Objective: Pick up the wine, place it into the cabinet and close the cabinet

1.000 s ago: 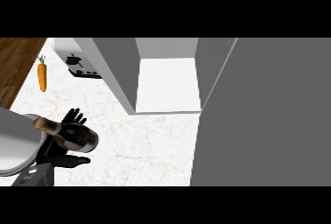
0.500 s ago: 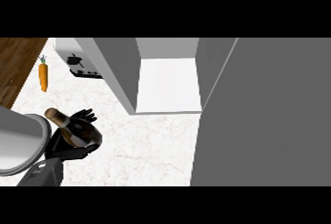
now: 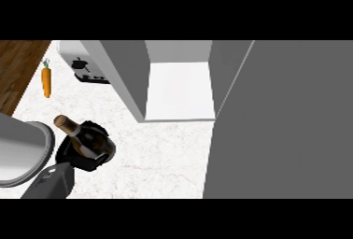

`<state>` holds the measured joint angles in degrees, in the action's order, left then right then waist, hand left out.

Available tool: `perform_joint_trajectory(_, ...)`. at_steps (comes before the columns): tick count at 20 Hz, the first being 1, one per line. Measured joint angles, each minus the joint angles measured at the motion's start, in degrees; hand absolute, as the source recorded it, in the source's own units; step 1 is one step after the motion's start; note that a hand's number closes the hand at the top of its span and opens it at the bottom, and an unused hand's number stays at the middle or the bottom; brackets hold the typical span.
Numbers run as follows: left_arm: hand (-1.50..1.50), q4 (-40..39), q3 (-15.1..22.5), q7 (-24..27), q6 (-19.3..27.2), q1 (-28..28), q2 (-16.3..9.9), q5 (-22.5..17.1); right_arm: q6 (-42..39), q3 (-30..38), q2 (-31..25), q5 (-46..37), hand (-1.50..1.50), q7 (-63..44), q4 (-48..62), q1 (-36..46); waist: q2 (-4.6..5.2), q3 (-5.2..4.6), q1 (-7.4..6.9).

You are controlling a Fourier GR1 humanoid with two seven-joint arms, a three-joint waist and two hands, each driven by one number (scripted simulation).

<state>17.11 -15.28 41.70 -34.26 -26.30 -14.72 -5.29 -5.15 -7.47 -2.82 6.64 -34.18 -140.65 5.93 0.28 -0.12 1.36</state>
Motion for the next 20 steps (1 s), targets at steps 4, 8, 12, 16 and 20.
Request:
perform_joint_trajectory(4, 1.50, 0.80, 0.54, -0.25, 0.29, -0.08, 1.50, -0.27, -0.05, 1.44, -0.38, 0.12, -1.50, -0.77, 0.19, 1.30, -0.04, 0.01, -0.33)
perform_joint_trajectory(8, 1.50, 2.00, -2.44, 0.95, 5.02, 1.25, 4.02, -3.72, -0.85, 1.66, -0.03, 0.08, -1.50, 1.12, 0.42, -0.56, -0.22, 0.08, -0.87)
perform_joint_trajectory(12, 1.50, 5.47, -5.30, 2.56, 9.37, 3.92, 6.75, -7.60, -1.11, 2.31, -0.13, 0.16, -1.50, 1.14, 0.44, -1.23, -0.51, 0.19, -1.46)
perform_joint_trajectory(16, 1.50, 10.04, -5.25, 1.26, 11.20, 5.83, 9.61, -9.88, -1.40, 2.81, -0.65, 0.69, -1.50, -0.28, -0.16, -1.19, -0.52, 0.18, -1.46)
perform_joint_trajectory(20, 1.50, 19.11, -2.70, -2.13, 11.88, 10.19, 12.11, -10.97, -2.10, 2.85, -0.33, 0.69, -1.50, 0.99, -0.16, -2.81, -0.54, 0.18, -1.61)
